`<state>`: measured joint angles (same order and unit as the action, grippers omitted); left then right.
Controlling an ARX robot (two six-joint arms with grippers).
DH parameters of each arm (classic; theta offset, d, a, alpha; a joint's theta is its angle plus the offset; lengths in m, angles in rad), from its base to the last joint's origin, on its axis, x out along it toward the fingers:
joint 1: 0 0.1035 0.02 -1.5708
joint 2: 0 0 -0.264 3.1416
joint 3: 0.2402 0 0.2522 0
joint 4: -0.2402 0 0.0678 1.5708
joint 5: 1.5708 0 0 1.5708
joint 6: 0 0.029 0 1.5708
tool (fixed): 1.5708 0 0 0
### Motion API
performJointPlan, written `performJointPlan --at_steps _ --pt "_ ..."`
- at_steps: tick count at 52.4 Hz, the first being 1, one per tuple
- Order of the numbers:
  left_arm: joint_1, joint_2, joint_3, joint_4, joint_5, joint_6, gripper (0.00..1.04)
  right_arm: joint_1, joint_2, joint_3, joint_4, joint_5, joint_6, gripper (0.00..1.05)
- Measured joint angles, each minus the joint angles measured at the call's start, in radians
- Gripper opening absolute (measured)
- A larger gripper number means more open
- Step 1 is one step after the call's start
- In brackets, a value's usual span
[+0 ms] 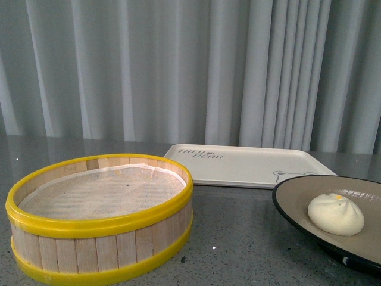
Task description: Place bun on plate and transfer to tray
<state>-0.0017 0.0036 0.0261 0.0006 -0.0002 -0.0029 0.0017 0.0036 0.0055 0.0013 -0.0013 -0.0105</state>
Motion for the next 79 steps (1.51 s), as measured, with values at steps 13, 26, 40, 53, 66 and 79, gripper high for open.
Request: performJointPlan --at_steps 13,26,40,53,66,79 --pt "0.000 0.000 0.000 0.000 0.000 0.000 0.98 0.000 0.000 0.000 0.000 0.000 0.000 0.96" --pt "0.000 0.000 0.000 0.000 0.000 0.000 0.98 0.000 0.000 0.000 0.000 0.000 0.000 0.96" --pt "0.000 0.000 0.000 0.000 0.000 0.000 0.98 0.018 0.291 0.196 -0.136 0.000 -0.367 0.96" --pt "0.000 0.000 0.000 0.000 0.000 0.000 0.98 0.026 0.586 0.444 -0.209 -0.093 -1.056 0.96" --pt "0.000 0.000 0.000 0.000 0.000 0.000 0.98 0.062 0.810 0.479 -0.109 -0.137 -1.256 0.96" --pt "0.000 0.000 0.000 0.000 0.000 0.000 0.98 0.111 0.914 0.512 -0.053 -0.139 -1.289 0.96"
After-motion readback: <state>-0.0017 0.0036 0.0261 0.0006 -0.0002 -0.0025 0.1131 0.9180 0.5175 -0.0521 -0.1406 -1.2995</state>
